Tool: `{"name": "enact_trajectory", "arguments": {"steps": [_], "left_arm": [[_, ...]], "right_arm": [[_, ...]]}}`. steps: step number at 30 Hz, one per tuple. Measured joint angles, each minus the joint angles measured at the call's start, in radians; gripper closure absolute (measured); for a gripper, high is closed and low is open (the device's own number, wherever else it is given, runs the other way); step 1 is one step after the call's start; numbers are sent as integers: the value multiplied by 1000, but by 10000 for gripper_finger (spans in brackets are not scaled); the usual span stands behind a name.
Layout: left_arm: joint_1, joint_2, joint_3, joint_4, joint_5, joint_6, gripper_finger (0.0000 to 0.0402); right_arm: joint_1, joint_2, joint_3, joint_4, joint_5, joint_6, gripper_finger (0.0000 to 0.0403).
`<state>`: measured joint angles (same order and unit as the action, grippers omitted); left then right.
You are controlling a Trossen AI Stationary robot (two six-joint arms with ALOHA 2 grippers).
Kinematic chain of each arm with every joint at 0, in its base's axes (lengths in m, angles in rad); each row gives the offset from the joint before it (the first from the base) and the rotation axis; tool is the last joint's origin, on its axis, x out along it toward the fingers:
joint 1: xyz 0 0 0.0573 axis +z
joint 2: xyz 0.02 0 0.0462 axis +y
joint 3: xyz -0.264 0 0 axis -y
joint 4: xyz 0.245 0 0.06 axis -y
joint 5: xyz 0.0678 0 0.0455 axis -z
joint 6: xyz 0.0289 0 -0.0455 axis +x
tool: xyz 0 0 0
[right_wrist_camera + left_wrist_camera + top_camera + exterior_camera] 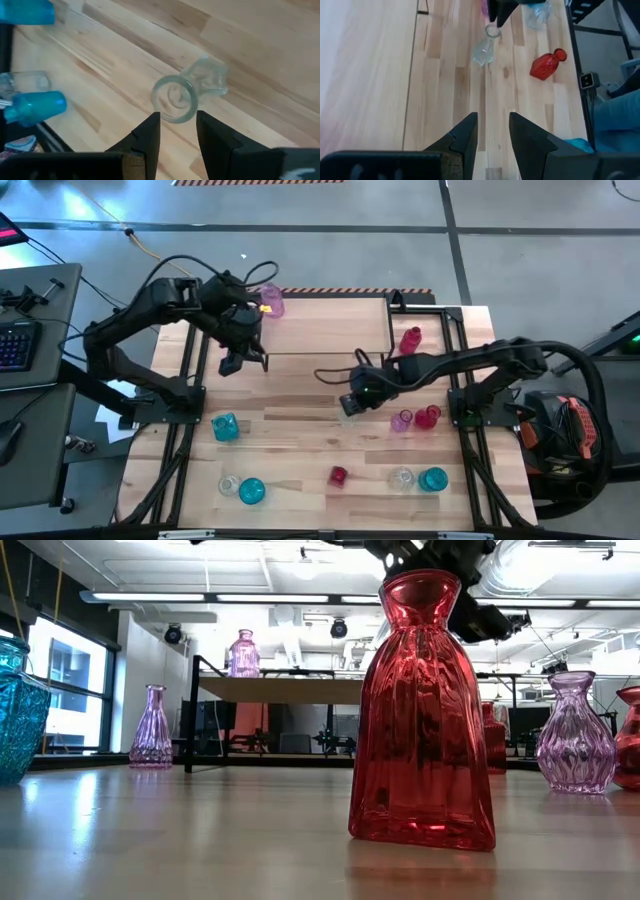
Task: Sort vases onto shelf
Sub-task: Put the top transparent vase on the shelf
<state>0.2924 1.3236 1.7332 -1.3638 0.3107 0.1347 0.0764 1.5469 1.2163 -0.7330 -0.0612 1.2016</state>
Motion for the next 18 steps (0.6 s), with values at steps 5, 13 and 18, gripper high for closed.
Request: {"name": "enact_trajectory", "arguments": {"steps": [5, 13, 18], "left_arm": [[0, -27, 0, 0, 0, -14, 298], [0, -33, 0, 0, 0, -28, 298], [0, -33, -1, 3, -1, -28, 298]], "right_arm": [[-1, 17, 0, -8, 16, 7, 295], [-1, 19, -1, -11, 73, 33, 295], [-1, 27, -2, -11, 68, 32, 295]]}}
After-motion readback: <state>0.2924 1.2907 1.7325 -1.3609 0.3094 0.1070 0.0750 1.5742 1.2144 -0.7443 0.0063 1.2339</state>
